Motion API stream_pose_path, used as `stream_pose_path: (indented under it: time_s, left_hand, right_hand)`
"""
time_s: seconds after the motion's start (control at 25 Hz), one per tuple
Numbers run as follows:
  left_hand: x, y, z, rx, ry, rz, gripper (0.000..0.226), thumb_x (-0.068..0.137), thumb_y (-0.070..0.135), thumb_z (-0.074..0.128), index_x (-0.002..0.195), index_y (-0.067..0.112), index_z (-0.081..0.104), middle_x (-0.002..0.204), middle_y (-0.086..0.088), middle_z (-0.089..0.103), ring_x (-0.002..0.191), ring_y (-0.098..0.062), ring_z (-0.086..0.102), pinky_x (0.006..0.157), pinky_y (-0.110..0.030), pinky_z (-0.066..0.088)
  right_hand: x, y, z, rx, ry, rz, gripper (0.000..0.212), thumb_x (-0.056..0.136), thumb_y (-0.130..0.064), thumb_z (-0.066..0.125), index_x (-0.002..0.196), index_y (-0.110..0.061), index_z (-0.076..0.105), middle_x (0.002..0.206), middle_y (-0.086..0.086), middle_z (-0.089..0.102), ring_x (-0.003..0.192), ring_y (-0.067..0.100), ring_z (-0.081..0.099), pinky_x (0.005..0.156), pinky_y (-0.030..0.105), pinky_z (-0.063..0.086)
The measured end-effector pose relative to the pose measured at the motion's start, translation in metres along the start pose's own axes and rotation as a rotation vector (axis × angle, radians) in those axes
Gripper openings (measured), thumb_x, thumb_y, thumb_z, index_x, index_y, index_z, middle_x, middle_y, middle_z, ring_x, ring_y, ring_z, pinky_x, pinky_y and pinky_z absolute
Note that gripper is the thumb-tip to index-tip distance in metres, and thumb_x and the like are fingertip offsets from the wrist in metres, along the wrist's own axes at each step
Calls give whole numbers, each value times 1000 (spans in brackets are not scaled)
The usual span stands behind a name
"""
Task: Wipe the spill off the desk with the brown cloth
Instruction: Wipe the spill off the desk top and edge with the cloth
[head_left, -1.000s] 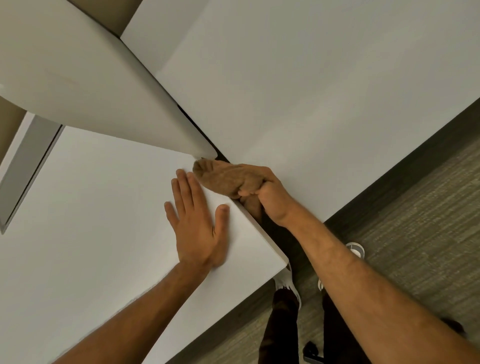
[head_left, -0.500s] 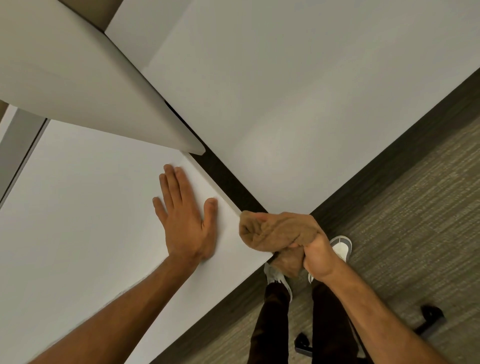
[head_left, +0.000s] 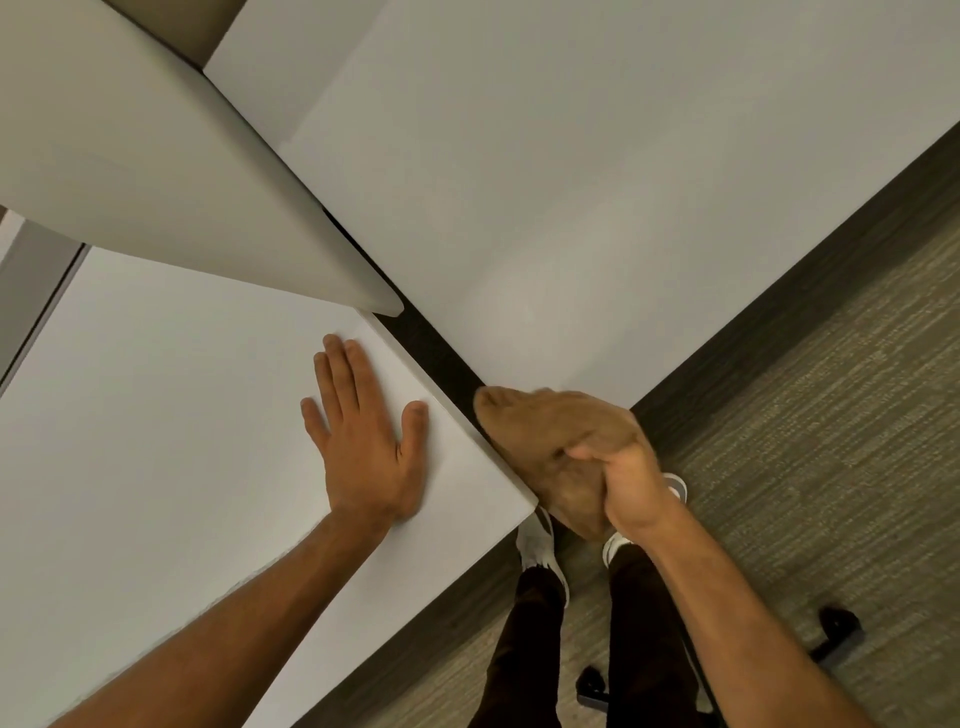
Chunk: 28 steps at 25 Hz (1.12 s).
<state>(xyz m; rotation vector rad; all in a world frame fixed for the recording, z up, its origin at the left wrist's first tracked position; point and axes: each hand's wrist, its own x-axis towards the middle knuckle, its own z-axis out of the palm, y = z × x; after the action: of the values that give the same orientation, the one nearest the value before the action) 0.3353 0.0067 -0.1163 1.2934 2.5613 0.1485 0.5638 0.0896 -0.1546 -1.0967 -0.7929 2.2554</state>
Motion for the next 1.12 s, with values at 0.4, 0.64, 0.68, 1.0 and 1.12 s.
stream_pose_path:
  time_s: [0.4,0.64,0.68,1.0,1.12]
  left_hand:
    - [2,-9,9,19,41,37,87,100,74,12,166,24,-13,174,8,-20,160,-13,-19,127,-51,-9]
    - [5,-14,13,4,46,49,86,101,74,15,165,27,-18,174,8,-21,160,-14,-20,124,-46,-16]
    - [4,-15,13,5,47,52,86,101,73,16,165,27,-18,174,8,-21,160,-14,-20,124,-46,-16]
    - [5,-14,12,6,41,64,87,99,76,10,164,27,-20,173,8,-25,158,-13,-26,122,-46,-19]
    - [3,-12,10,8,26,56,88,97,79,5,163,28,-23,172,9,-28,156,-12,-29,123,-46,-20]
  right_hand:
    - [31,-7,64,-109,-162,-93,44,84,-16,52,97,-50,76,106,-30,73,105,-9,66,85,6,48]
    - [6,35,30,-10,35,-40,34,100,0,38,109,-6,70,96,-8,79,102,21,68,93,28,56]
    - [-1,38,26,-11,104,-34,31,99,1,40,107,-7,69,91,-9,79,99,22,69,98,34,54]
    - [-59,47,19,161,156,-186,38,82,-16,44,92,0,77,107,22,75,108,38,70,88,41,61]
    - [-75,56,17,111,265,-204,42,83,-19,42,100,11,66,110,30,71,112,48,64,93,60,55]
